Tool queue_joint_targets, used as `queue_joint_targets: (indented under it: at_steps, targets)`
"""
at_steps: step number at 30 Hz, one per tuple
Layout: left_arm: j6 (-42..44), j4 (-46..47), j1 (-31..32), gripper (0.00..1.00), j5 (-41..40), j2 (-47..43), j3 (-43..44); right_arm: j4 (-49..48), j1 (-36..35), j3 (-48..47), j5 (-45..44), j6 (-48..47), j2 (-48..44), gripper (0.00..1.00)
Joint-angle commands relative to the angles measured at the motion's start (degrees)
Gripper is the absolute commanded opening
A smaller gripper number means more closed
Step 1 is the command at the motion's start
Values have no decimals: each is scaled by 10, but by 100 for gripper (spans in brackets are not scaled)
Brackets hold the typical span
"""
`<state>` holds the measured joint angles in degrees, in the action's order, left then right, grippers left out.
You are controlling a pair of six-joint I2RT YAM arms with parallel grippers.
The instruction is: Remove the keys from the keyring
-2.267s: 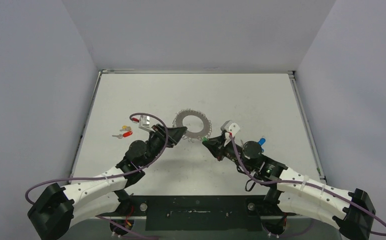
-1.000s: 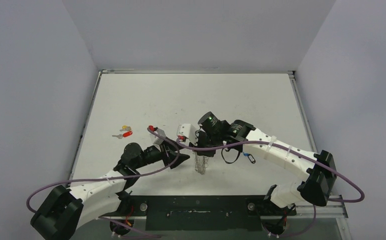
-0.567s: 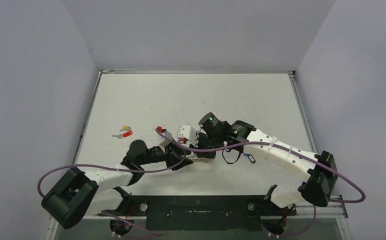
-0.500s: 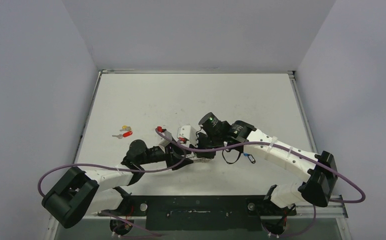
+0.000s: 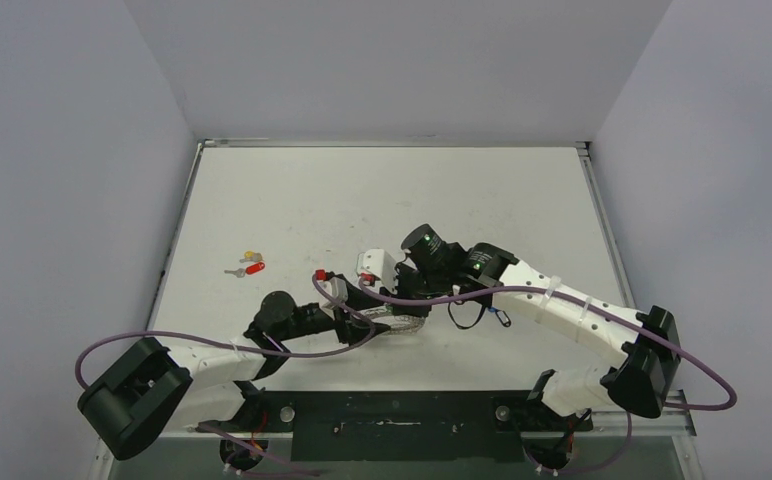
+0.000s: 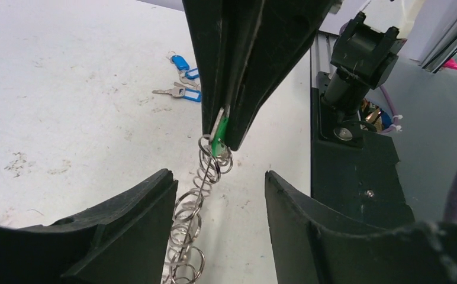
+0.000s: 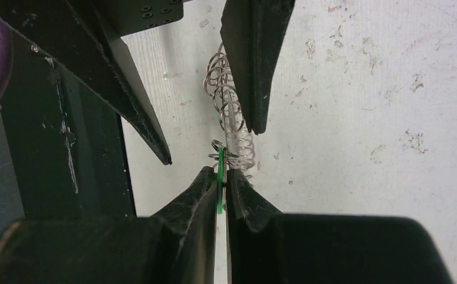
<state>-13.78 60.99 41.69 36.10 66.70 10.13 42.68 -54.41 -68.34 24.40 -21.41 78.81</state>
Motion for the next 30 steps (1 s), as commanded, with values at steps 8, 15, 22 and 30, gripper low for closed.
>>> queue_joint_targets:
  at_steps: [8,15,22,30]
  targets:
    - [99,-5,19,38,-15,-25,8,-50,6,13,25,21,-35,0]
    - [105,-27,22,20,1,-28,22,-53,6,16,25,27,-38,0]
    - [106,-47,25,0,11,-28,30,-49,11,26,10,31,-55,0]
    - [92,-57,23,0,-22,-56,15,-28,28,50,-43,30,-88,0]
